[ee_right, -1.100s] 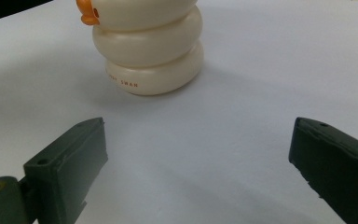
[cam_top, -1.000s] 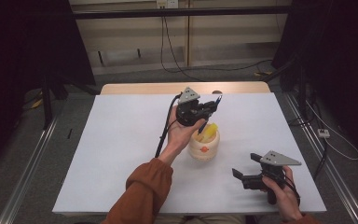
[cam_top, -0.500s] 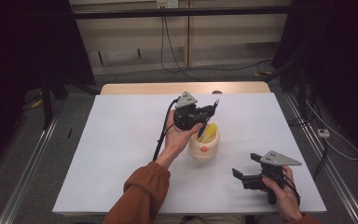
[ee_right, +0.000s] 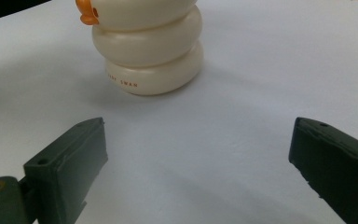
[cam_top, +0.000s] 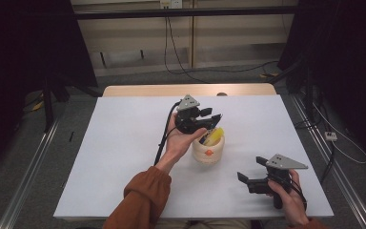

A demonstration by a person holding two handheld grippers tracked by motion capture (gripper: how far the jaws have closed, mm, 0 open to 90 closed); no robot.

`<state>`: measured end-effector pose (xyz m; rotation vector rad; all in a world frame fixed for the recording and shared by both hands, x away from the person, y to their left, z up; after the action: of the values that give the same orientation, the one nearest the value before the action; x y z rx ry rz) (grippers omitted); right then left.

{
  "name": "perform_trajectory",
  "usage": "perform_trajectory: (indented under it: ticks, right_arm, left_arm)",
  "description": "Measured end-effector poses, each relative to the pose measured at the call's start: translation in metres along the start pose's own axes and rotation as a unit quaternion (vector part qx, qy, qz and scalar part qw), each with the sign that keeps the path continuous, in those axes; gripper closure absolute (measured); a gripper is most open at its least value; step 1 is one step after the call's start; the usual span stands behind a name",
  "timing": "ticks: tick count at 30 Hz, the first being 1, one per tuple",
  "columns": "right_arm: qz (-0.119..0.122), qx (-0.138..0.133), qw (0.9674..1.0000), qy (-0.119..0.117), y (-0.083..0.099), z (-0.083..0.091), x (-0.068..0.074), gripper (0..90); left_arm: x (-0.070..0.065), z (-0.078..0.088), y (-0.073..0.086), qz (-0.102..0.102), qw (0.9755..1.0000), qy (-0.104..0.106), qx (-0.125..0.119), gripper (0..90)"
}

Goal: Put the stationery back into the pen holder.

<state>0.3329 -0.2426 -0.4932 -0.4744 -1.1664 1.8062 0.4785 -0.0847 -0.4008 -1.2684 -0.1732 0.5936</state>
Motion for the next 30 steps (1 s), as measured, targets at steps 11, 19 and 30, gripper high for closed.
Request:
perform_trajectory:
  ticks: [11, 19, 30]
  right_arm:
    - [-0.002, -0.001, 1.0000, 0.001, 0.000, 0.000, 0.000, 4.1]
    - [-0.002, -0.003, 1.0000, 0.000, -0.001, 0.000, 0.000, 4.1]
    - [-0.005, -0.005, 1.0000, -0.004, -0.001, -0.001, -0.003, 4.1]
  left_arm:
    - [0.007, 0.002, 0.004, -0.012, 0.9994, -0.022, 0.023, 17.6]
    - [0.009, 0.011, 0.004, 0.000, 0.9991, -0.021, 0.037, 9.5]
    - [0.002, 0.020, 0.003, -0.012, 0.9984, -0.010, 0.054, 8.4]
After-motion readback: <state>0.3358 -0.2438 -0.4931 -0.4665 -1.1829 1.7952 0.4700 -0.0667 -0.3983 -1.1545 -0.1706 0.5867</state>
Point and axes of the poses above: each handheld gripper's, and its own axes: z roughly backward along the jaws, y roughly out of its underside, x roughly to its left, the point moved 8 cm from there along -z, roughly forward along the jaws, and after that the axes turned 1 degree about -z, right-handed, at the moved point
